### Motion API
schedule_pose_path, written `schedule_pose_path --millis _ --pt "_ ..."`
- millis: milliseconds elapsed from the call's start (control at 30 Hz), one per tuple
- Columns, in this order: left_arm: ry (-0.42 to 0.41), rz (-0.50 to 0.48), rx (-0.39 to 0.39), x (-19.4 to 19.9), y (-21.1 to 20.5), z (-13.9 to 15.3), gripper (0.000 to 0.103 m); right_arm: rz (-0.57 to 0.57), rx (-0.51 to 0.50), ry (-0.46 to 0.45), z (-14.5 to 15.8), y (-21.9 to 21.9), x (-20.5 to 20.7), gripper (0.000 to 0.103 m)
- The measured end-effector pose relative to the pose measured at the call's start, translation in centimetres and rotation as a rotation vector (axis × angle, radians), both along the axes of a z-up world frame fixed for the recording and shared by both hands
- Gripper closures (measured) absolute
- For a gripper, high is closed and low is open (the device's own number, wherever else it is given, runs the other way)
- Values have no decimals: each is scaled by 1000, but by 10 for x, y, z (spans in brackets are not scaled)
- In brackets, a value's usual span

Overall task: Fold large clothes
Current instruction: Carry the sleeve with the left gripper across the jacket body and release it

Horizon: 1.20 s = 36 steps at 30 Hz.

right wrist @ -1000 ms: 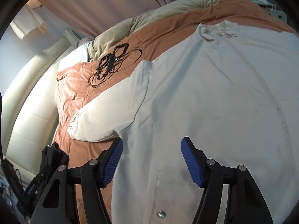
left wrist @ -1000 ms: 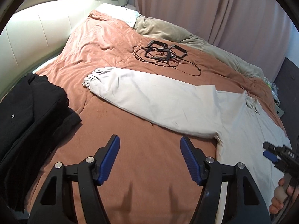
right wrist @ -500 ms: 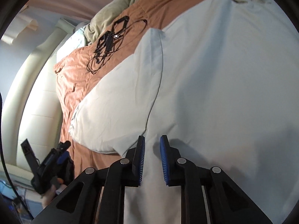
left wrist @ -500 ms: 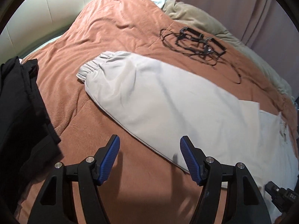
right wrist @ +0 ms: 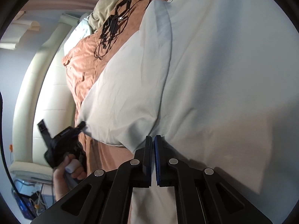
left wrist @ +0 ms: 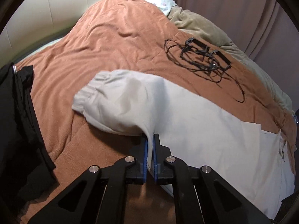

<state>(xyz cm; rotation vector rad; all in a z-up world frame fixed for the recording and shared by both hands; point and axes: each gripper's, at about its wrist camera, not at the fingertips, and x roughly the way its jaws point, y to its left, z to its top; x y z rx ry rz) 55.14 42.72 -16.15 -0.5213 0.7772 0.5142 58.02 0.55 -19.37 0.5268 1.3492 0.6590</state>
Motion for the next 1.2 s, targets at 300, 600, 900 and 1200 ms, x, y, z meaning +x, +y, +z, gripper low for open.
schedule_pose_path --millis 300,600,900,1200 --pt "-165 -166 52 -2 -69 118 96 -117 9 -78 44 -54 -5 78" --pt "-260 -378 85 10 -167 180 96 -267 9 -217 106 -147 -35 56" --pt "-275 -552 81 31 -253 194 96 -364 23 -186 95 -201 -35 56" --pt "-254 -743 23 51 -325 170 96 -430 85 -137 91 -228 -28 56"
